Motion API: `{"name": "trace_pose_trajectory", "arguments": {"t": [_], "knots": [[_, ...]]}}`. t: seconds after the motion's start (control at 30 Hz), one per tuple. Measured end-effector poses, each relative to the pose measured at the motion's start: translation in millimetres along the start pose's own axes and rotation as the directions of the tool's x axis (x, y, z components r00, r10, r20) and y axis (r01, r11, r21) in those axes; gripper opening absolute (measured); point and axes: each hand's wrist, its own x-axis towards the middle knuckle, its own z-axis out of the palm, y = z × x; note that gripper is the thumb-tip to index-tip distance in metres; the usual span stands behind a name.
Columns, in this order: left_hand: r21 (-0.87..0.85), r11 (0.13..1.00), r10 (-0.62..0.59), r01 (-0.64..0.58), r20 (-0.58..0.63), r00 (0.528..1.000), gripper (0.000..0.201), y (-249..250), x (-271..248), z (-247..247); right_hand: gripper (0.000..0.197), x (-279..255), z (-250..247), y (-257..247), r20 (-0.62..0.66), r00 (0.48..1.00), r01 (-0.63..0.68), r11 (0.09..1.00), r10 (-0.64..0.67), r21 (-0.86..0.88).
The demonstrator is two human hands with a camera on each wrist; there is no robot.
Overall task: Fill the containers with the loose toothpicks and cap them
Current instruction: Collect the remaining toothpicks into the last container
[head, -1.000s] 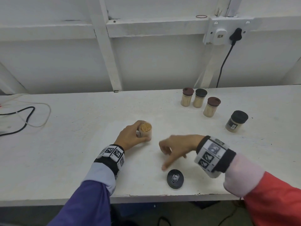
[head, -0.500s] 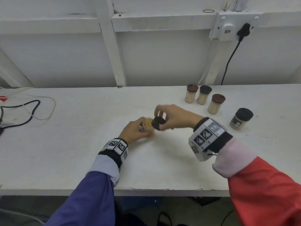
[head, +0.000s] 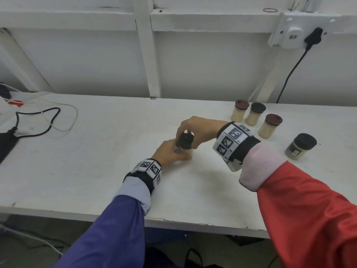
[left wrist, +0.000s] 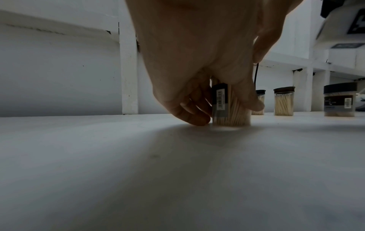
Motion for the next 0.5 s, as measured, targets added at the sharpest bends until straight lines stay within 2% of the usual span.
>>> {"name": "trace_pose_trajectory", "arguments": {"t": [0.17, 0.3, 0.4, 0.5], "knots": [[-0.001, 1.000, -0.006, 0.006, -0.023, 1.000, 0.052, 3, -1, -1, 0.048, 4, -2, 0, -0.040, 0.999, -0.004, 0.998, 0.001, -0.062], [-0.012, 1.000, -0.001, 0.001, -0.020, 1.000, 0.054, 5, -2, -1, 0.041, 6, 5, 0, -0.105, 0.993, -0.065, 0.997, 0.061, -0.029], [-0.019, 1.000, -0.002, 0.001, -0.036, 0.999, 0.054, 6, -2, -1, 0.052, 5, 16, -1, -0.179, 0.975, -0.136, 0.991, 0.134, 0.001], [-0.035, 0.999, 0.030, -0.032, -0.057, 0.998, 0.058, 7, -3, 1, 0.065, 2, 30, -6, -0.306, 0.925, -0.289, 0.939, 0.225, -0.186]]}}
